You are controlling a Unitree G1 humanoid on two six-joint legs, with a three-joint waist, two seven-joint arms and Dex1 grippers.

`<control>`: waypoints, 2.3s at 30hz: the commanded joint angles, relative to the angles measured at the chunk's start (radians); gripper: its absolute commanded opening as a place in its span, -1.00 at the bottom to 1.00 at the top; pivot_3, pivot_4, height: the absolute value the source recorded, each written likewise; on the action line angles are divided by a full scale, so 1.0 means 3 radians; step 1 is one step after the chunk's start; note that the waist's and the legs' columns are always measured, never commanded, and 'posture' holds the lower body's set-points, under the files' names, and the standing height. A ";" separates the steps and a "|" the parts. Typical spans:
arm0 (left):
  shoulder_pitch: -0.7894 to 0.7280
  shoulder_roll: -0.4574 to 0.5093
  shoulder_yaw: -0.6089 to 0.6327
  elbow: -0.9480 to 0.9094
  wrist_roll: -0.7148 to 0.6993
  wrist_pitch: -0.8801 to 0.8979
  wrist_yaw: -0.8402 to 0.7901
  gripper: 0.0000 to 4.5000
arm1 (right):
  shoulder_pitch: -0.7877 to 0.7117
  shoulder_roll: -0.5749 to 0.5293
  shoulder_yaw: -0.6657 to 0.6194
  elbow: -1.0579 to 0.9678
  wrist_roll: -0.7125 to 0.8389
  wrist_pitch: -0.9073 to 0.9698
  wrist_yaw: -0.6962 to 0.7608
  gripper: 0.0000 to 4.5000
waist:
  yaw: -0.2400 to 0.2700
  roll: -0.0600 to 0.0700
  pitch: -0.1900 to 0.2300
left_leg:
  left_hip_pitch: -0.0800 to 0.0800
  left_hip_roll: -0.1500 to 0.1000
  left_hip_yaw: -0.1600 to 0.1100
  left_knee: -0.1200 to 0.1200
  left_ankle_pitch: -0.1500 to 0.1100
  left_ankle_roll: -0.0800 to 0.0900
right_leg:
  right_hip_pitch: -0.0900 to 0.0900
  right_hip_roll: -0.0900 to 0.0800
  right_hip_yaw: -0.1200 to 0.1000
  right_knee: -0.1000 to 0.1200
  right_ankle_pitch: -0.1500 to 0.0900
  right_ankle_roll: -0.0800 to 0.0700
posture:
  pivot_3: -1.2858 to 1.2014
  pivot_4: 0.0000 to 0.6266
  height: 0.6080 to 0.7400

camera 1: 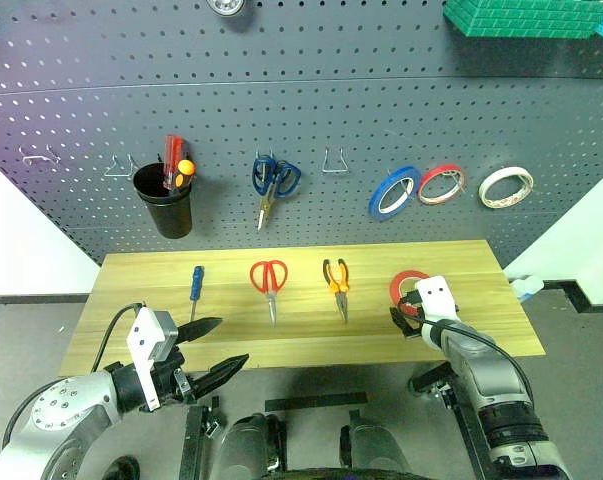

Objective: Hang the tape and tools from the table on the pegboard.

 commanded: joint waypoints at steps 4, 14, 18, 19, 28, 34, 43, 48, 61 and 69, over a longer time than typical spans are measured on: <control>-0.0009 0.0004 0.0020 -0.0019 0.0008 -0.0071 -0.0039 0.99 | -0.0286 -0.0057 -0.0065 0.0276 -0.0016 -0.0020 0.0050 1.00 | 0.0002 0.0000 0.0001 | 0.0001 0.0003 -0.0001 0.0015 -0.0002 0.0000 | -0.0002 0.0000 0.0000 0.0020 -0.0001 0.0001 | 0.03 -0.76 1.00; 0.0053 -0.0064 -0.0046 -0.0068 0.0064 -0.0132 -0.0005 0.99 | -0.0450 -0.0058 0.0106 0.0623 -0.0072 -0.0007 0.0332 1.00 | 0.0002 0.0001 0.0001 | 0.0002 0.0005 -0.0005 0.0027 -0.0008 -0.0006 | -0.0010 -0.0001 0.0000 0.0026 -0.0002 -0.0001 | 0.04 -0.77 1.00; 0.0017 -0.0039 -0.0002 -0.0073 0.0024 -0.0106 -0.0003 0.99 | -0.0568 -0.0081 0.0080 0.0795 -0.0076 -0.0052 0.0358 1.00 | 0.0002 0.0002 0.0001 | 0.0001 0.0005 -0.0005 0.0027 -0.0008 -0.0006 | -0.0011 -0.0002 0.0000 0.0026 -0.0002 -0.0001 | 0.04 -0.78 1.00; 0.0008 -0.0032 0.0008 -0.0074 0.0016 -0.0100 -0.0003 0.99 | -0.0605 -0.0092 0.0066 0.0860 -0.0073 -0.0068 0.0369 1.00 | 0.0002 0.0002 0.0001 | 0.0001 0.0005 -0.0005 0.0028 -0.0008 -0.0006 | -0.0011 -0.0002 0.0000 0.0026 -0.0002 -0.0001 | 0.04 -0.78 1.00; 0.0027 0.0072 0.0186 -0.0109 -0.0232 -0.0009 -0.0153 0.99 | -0.0757 -0.0100 0.0064 0.1156 -0.0108 -0.0274 0.0385 1.00 | 0.0000 0.0002 0.0001 | 0.0000 0.0005 -0.0005 0.0027 -0.0008 -0.0006 | -0.0012 -0.0002 0.0000 0.0027 -0.0002 -0.0001 | 0.03 -0.79 1.00; 0.0187 0.0142 0.0373 -0.0027 -0.0383 -0.0113 -0.0501 0.99 | -0.0777 -0.0053 0.0052 0.1343 -0.0095 -0.0374 0.0376 1.00 | -0.0003 0.0002 0.0001 | 0.0000 0.0005 -0.0004 0.0027 -0.0008 -0.0006 | -0.0013 -0.0002 0.0000 0.0026 -0.0002 -0.0001 | 0.04 -0.80 1.00; 0.0241 0.0125 0.0432 0.0252 -0.0228 -0.0359 -0.0752 0.99 | -0.0907 -0.0045 0.0077 0.1552 -0.0108 -0.0476 0.0445 1.00 | -0.0002 0.0003 0.0001 | 0.0000 0.0005 -0.0004 0.0027 -0.0008 -0.0007 | -0.0014 -0.0003 0.0000 0.0026 -0.0006 -0.0010 | 0.05 -0.79 1.00; 0.0302 0.0059 0.0361 0.0335 -0.0105 -0.0524 -0.0788 0.99 | -0.0983 -0.0052 0.0125 0.1723 -0.0165 -0.0470 0.0484 1.00 | -0.0001 0.0003 0.0001 | 0.0000 0.0005 -0.0005 0.0026 -0.0009 -0.0007 | -0.0015 -0.0003 0.0000 0.0026 -0.0007 -0.0010 | 0.05 -0.77 1.00; 0.0314 0.0014 0.0309 0.0417 0.0001 -0.0665 -0.0794 1.00 | -0.1013 -0.0006 0.0136 0.1883 -0.0204 -0.0332 0.0533 -0.01 | -0.0001 0.0003 0.0001 | 0.0000 0.0005 -0.0005 0.0023 -0.0009 -0.0007 | -0.0017 -0.0006 0.0001 0.0025 -0.0007 -0.0012 | 0.06 -0.77 1.00; 0.0218 0.0048 0.0284 0.0338 -0.0011 -0.0571 -0.0715 1.00 | -0.1008 -0.0001 0.0144 0.1840 -0.0232 -0.0383 0.0531 -0.71 | -0.0004 0.0001 0.0000 | 0.0000 0.0005 -0.0005 0.0022 -0.0010 -0.0007 | -0.0017 -0.0006 0.0002 0.0024 -0.0008 -0.0012 | 0.05 -0.78 1.00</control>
